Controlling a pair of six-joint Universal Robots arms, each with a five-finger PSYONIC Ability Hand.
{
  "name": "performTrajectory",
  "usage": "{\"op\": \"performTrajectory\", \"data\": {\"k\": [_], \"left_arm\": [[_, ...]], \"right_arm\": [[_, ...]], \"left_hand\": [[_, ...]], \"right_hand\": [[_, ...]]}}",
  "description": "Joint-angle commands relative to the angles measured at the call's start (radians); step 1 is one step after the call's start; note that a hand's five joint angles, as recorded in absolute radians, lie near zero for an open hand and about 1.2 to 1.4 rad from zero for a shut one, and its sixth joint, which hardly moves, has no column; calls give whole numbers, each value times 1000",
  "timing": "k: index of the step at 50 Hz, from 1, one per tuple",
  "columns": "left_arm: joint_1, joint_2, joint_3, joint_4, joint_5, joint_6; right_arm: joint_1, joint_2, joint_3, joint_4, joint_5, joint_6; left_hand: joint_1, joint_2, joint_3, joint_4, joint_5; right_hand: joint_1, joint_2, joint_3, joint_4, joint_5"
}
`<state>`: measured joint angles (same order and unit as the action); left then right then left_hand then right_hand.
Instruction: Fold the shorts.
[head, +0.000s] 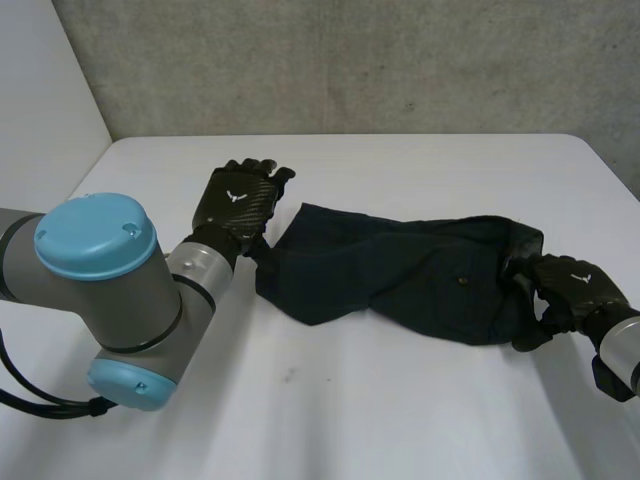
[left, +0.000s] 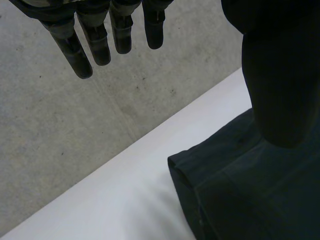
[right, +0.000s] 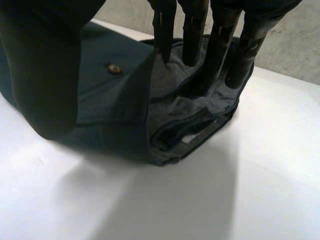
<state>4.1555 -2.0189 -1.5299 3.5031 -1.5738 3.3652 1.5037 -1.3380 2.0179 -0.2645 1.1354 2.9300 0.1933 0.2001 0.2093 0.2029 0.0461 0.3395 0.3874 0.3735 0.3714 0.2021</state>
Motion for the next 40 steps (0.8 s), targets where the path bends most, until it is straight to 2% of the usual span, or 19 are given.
{"op": "performTrajectory", "data": {"k": [1,7,10,12,17,22,27,31,34,37,38,40], "left_arm": [[0,0,-7,-1,1,-24],[2,0,-21,0,3,-24],[2,0,-21,0,5,-24],[2,0,-21,0,3,-24],[2,5,-21,0,1,-24],[3,28,-24,0,1,-26],[5,39,-24,0,0,-27],[6,46,-32,0,-2,-27],[6,49,-39,0,1,-27],[6,51,-42,0,1,-27],[6,49,-42,0,0,-27],[5,51,-46,0,0,-27]], "right_arm": [[-2,106,-31,-41,47,-101],[-2,138,-56,-54,132,-161],[-2,148,-64,-73,138,-164],[-2,145,-65,-84,138,-154],[-7,126,-54,-93,139,-140],[-16,31,-53,-79,144,-130],[-59,5,-83,-67,144,-147],[-118,2,-151,54,116,-173],[-117,5,-183,128,86,-187],[-112,7,-206,197,67,-184],[-111,5,-202,205,60,-177],[-108,3,-182,199,38,-173]], "left_hand": [[-3,-10,-19,-13,-31],[-3,-10,-19,-13,-31],[-6,-13,-22,-16,-34],[-3,-10,-19,-13,-31],[-3,-10,-19,-13,-31],[-6,-13,-22,-16,-34],[-6,-13,-22,-16,-34],[-6,-13,-22,-16,-34],[-6,-13,-22,-16,-34],[-6,-13,-22,-16,-34],[-6,-13,-22,-16,-34],[-6,-13,-22,-16,-34]], "right_hand": [[156,109,122,125,119],[221,173,187,189,184],[583,536,549,552,546],[1054,1006,1020,1022,1017],[1057,1009,1023,1025,1020],[1057,1009,1023,1025,1020],[1057,1009,1023,1025,1020],[1057,1009,1023,1025,1020],[1057,1009,1023,1025,1020],[463,416,429,432,426],[357,309,323,325,320],[292,244,258,260,255]]}}
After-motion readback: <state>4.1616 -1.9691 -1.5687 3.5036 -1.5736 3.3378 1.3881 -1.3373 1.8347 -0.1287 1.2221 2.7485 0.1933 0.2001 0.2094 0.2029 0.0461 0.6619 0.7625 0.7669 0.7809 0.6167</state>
